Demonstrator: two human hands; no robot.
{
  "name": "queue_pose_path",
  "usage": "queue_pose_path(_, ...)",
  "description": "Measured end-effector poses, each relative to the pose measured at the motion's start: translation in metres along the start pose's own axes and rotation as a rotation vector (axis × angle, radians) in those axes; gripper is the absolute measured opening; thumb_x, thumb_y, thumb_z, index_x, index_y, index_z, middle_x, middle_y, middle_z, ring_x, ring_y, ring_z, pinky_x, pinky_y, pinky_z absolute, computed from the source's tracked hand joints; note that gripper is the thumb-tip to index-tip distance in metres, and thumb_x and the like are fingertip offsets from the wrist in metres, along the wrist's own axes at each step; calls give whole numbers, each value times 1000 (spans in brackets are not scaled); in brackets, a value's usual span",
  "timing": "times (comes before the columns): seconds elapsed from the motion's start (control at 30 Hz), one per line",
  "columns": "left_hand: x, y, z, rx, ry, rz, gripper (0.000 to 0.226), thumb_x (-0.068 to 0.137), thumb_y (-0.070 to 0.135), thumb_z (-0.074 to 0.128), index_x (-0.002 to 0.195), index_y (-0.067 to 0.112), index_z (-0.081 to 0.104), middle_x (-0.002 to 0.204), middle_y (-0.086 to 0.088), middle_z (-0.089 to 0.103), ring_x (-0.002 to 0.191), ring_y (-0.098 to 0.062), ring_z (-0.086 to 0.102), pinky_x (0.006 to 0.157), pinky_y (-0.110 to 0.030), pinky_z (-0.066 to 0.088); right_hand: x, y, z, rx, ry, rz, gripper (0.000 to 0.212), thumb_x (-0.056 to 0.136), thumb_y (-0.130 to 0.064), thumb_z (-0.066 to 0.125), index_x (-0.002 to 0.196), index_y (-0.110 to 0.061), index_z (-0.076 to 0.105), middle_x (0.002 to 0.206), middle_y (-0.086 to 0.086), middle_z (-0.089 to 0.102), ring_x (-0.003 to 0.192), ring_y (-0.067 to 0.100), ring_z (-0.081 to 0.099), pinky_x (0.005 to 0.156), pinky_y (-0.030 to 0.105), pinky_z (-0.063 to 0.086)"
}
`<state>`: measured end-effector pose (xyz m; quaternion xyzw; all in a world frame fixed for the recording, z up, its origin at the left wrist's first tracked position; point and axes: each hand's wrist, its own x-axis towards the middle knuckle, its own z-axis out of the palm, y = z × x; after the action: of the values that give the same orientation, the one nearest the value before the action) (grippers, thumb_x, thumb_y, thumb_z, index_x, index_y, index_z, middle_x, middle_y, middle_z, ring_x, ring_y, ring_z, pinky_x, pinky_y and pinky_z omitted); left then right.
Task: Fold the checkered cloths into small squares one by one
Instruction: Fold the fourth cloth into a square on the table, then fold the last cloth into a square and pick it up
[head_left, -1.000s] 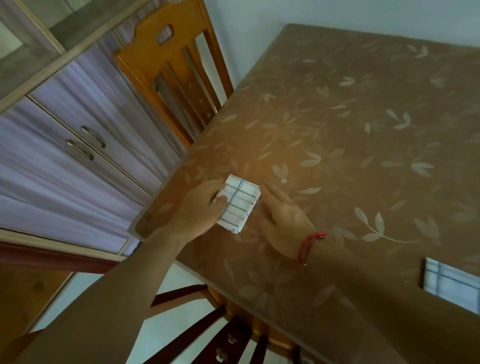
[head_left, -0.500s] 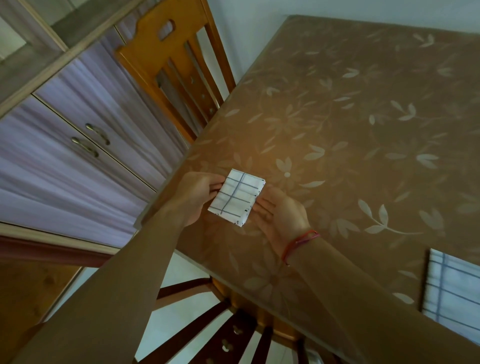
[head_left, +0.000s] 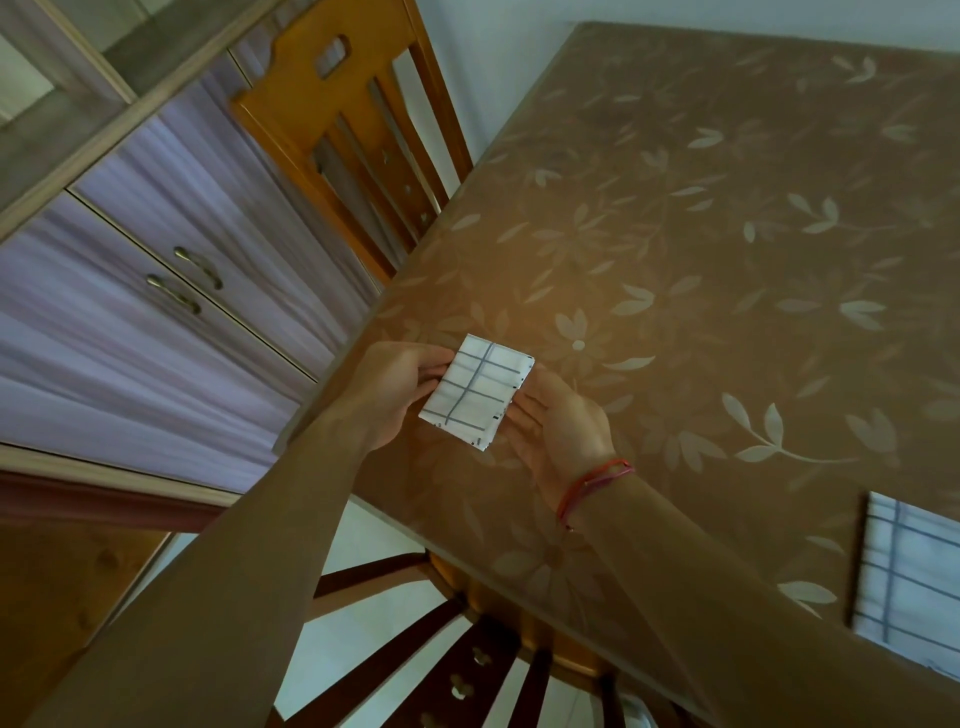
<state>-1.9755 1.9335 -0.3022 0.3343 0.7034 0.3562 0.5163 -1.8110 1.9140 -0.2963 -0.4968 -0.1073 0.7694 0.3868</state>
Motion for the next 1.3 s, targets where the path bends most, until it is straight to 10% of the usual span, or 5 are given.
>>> queue_pose_path(0.5,0,-6,-2,76,-19,38,26,99,5,45,112,4,68,106,-3,71,93,-7,68,77,-17,55,9,7,-6,-103,0,-37,26,96,-20,50,110,-7,68,106,7,73,96,18,70,70,27,56)
queue_pose_path(1.03,-5,-3,0,20,63,-20,25,99,7,48,115,3,66,115,-7,66,107,-17,63,89,-26,51,11,8,-10,-130,-25,0,27,94,-22,53,109,-6,69,105,11,73,96,26,71,86,52,55)
queue_pose_path(1.17,-12,0,-2,64,146,-10,16,98,14,51,100,14,67,109,3,64,106,-14,59,96,-33,49,0,-1,-18,-146,-13,-6,25,95,-16,50,108,-5,68,104,10,73,92,19,71,78,32,58)
queue_pose_path(1.3,-38,10,8,258,182,132,15,100,26,52,104,25,67,93,17,61,90,0,58,74,-19,45,-14,-18,-39,-227,-65,-32,29,103,-9,37,81,-11,56,57,-7,65,45,-2,60,46,11,49)
